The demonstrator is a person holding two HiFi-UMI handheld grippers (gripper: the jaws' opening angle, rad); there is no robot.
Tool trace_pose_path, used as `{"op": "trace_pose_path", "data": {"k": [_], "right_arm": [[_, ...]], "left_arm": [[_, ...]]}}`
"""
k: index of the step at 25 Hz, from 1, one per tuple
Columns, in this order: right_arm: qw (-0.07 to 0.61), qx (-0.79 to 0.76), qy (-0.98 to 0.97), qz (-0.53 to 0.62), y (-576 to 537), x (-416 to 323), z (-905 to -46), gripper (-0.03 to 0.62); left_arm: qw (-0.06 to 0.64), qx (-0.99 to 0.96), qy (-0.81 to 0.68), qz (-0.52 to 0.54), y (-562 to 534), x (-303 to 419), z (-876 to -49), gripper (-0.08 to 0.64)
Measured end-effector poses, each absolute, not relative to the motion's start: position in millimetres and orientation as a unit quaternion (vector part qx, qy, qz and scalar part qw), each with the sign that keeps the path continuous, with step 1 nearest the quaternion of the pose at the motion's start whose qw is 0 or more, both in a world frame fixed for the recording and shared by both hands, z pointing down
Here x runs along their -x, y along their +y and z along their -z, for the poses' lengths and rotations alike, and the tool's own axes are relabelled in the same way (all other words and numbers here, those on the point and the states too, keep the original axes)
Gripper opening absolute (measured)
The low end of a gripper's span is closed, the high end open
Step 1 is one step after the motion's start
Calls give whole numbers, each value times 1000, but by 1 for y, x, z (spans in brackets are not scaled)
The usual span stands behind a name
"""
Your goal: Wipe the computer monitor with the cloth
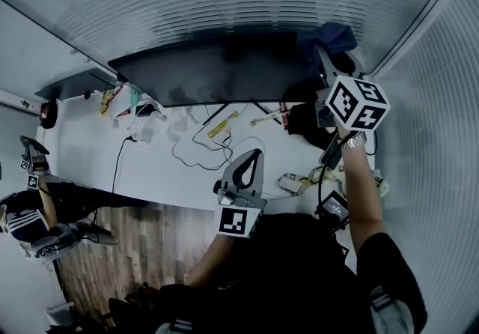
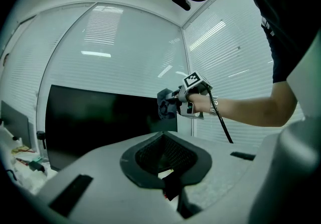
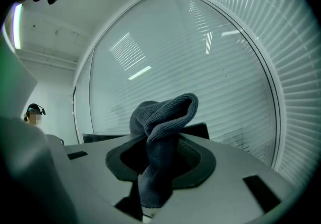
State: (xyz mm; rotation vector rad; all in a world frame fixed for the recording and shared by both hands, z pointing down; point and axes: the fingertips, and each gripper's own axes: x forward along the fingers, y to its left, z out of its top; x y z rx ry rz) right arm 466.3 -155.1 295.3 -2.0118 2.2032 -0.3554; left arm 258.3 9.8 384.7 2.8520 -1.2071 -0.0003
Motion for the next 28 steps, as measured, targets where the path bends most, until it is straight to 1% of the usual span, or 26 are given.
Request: {"op": "trace_pose_path", "data": {"k": [4, 10, 21, 28], "right_arm": [[74, 674, 725, 120, -150, -483, -296, 123], [78, 680, 719, 122, -143, -502, -300, 123], [71, 693, 706, 130, -138, -512, -317, 123], [55, 700, 696, 149, -139, -514, -347, 123]], "left_arm": [[26, -920, -390, -2, 13, -267, -385, 6], [11, -922, -386, 1, 17, -281, -382, 6], [12, -923, -385, -1, 19, -280, -382, 6], [18, -923, -384, -2, 13, -275, -387, 6]]}}
